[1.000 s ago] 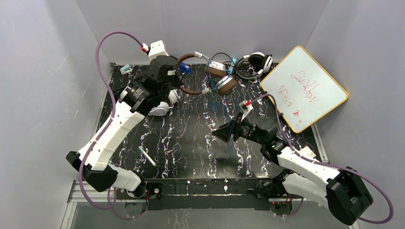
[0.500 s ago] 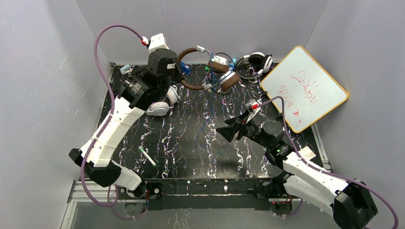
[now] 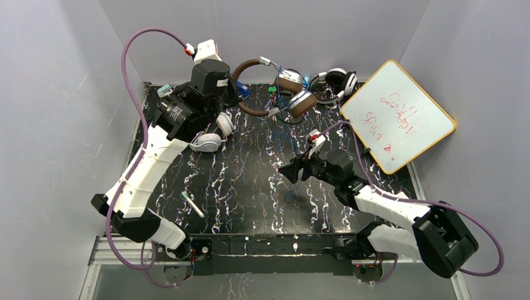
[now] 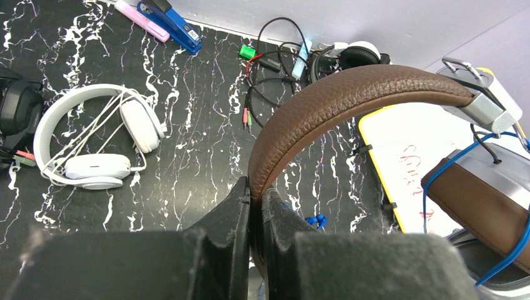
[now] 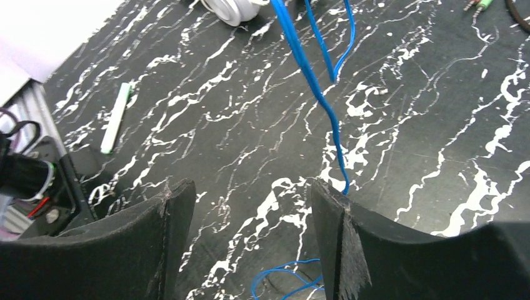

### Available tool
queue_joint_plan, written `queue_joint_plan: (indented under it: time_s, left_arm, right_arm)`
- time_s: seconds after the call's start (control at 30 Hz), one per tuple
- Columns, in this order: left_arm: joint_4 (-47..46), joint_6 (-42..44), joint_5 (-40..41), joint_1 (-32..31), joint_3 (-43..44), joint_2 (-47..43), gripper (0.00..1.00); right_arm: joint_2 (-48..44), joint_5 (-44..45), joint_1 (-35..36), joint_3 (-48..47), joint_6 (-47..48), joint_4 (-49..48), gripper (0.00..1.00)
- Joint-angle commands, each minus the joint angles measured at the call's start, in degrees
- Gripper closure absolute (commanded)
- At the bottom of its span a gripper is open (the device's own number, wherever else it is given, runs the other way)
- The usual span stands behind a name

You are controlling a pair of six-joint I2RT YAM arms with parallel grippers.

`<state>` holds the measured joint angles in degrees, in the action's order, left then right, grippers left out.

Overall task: Wrap the headphones
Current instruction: Wrap the headphones cable around the headphones.

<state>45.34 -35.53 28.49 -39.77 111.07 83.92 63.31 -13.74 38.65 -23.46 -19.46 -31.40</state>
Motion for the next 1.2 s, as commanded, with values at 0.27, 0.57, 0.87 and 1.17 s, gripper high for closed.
queue_joint_plan:
  time_s: [0.27, 0.57, 0.87, 1.17]
  left_arm:
    - [-0.51, -0.52, -0.86, 0.07, 5.59, 0.34, 1.00]
    - [1.92, -3.45, 0.59, 1.26, 9.89, 2.37, 1.00]
    - [0.73, -4.45, -6.33, 3.08, 12.18, 4.34, 1.00]
    - [0.37, -4.37, -6.85, 3.21, 11.89, 4.59, 1.00]
  right_arm:
    - [1.32, 1.26, -0.20, -2.99, 3.82, -6.93, 0.72]
    - [-0.45, 2.01, -0.30, -0.18, -0.19, -5.36, 0.99]
    - [-1.71, 6.54, -0.42, 4.13, -3.59, -5.40, 0.47]
    - [1.10, 11.20, -2.01, -1.96, 1.88, -0.68, 0.38]
